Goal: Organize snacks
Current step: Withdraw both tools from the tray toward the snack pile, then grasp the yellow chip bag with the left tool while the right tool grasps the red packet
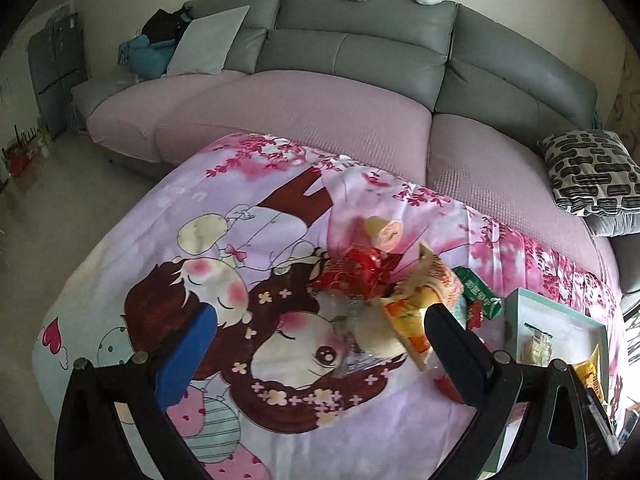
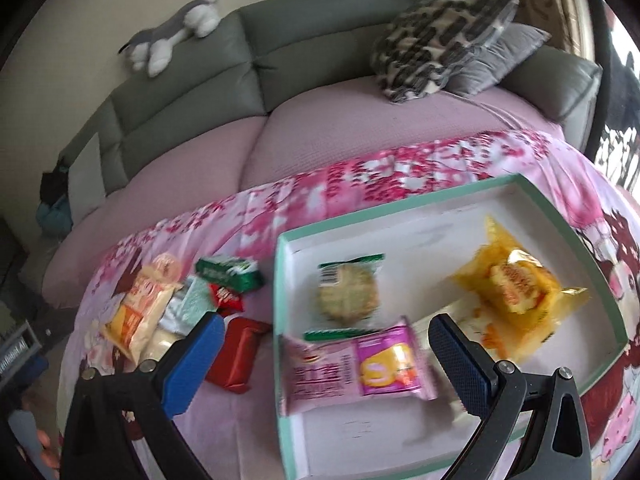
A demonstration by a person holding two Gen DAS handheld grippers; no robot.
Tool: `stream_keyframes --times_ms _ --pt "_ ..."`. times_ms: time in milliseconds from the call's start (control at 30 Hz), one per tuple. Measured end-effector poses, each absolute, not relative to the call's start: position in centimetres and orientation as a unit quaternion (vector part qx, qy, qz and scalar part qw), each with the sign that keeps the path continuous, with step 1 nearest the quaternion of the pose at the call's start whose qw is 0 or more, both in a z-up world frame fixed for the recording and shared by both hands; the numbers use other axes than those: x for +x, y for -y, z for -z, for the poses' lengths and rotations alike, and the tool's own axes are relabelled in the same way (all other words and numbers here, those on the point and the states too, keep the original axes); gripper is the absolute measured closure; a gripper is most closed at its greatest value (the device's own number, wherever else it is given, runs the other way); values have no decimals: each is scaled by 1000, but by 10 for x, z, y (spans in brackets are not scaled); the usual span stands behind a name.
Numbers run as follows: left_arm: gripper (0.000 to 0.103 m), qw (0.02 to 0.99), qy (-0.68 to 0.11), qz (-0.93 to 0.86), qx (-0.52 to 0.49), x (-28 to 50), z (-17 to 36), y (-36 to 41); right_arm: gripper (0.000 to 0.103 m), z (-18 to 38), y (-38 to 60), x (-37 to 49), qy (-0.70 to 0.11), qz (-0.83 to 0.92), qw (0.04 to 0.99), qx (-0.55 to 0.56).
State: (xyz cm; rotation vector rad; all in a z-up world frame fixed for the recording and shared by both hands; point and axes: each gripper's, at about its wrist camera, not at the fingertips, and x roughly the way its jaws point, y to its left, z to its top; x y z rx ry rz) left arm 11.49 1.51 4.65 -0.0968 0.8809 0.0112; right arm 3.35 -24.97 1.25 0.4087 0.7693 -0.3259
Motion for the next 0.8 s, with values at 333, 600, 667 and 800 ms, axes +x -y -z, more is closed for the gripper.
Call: stream_keyframes --times_ms 333,600,667,800 --pt "0 890 -452 28 -52 132 -28 -23 0 -6 196 50 -383 115 905 148" --pt "0 897 -429 100 -7 146 -28 8 8 7 174 67 -401 109 902 119" --pt "0 895 -430 115 -6 150 -27 14 11 9 172 70 -405 109 900 115" --pt "0 887 -440 140 10 155 -21 31 20 14 170 78 -411 108 898 118"
